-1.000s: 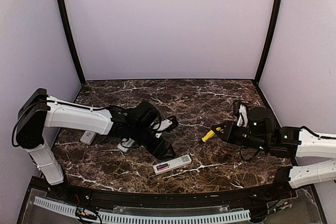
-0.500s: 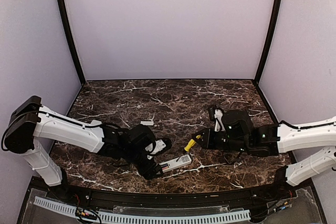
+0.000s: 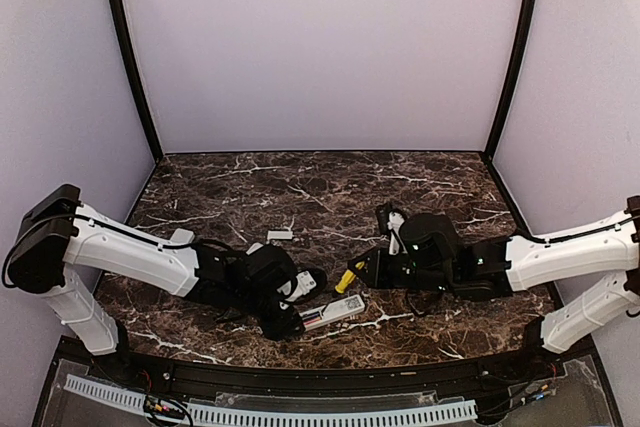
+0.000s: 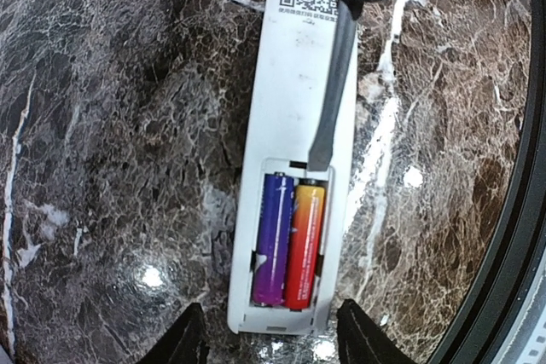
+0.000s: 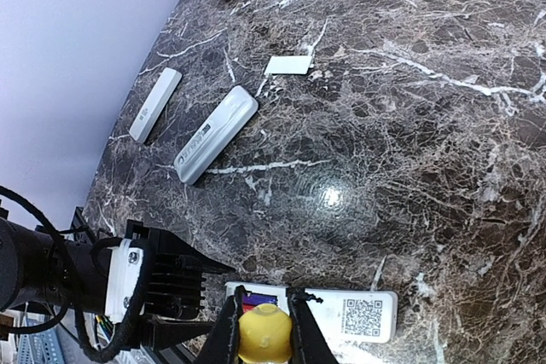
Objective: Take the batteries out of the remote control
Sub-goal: Hold the remote control without the battery cover at the center of the board.
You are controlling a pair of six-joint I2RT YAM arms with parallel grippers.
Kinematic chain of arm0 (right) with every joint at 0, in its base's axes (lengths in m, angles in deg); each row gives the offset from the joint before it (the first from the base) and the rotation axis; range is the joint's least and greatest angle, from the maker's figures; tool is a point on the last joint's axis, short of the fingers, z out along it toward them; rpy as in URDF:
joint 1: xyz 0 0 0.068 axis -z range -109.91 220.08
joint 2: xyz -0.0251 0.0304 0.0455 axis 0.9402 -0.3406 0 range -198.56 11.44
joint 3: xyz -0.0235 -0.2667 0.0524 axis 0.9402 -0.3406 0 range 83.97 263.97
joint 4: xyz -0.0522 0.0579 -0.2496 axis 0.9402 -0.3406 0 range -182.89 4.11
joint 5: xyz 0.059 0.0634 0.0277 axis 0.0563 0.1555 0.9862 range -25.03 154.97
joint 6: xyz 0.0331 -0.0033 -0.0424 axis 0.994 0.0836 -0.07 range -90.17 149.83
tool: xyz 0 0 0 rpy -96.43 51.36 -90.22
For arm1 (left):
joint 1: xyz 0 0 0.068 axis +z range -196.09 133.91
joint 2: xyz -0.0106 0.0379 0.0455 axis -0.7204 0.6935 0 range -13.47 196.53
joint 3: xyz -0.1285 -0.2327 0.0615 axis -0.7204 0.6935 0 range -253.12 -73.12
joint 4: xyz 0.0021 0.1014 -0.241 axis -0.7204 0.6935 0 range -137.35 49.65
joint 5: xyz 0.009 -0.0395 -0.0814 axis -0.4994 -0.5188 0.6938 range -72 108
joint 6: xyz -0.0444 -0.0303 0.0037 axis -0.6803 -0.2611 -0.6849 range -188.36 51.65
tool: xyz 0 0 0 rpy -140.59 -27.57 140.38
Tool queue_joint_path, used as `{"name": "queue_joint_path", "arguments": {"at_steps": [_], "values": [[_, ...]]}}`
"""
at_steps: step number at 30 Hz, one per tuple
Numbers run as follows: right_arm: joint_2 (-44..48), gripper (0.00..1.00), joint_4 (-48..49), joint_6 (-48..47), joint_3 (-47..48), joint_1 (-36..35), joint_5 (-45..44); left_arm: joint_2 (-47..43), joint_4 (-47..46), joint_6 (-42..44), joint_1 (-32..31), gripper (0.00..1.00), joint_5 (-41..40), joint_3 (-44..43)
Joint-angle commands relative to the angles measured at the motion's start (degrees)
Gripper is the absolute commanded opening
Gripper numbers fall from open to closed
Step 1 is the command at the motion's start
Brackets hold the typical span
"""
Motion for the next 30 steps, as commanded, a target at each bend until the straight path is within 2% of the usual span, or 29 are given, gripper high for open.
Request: {"name": "queue_joint_path", "arguments": {"at_steps": [1,10,30], "values": [[-1.0,0.0,1.5,-0.5,2.0,-0.9,-1.5,0.7,-0.1,1.4,-0.4,0.48,-0.9,0.3],[-3.2,0.0,0.3,-1.2,3.1,-1.1,-2.8,2.3,0.6,1.7,-1.5,0.38,-0.9,-0.2],[-5.0,0.0,-0.5,-1.2,3.7,-1.5,-3.4,2.5,0.6,2.3,-1.9,0.3,-2.9,-0.3]]}}
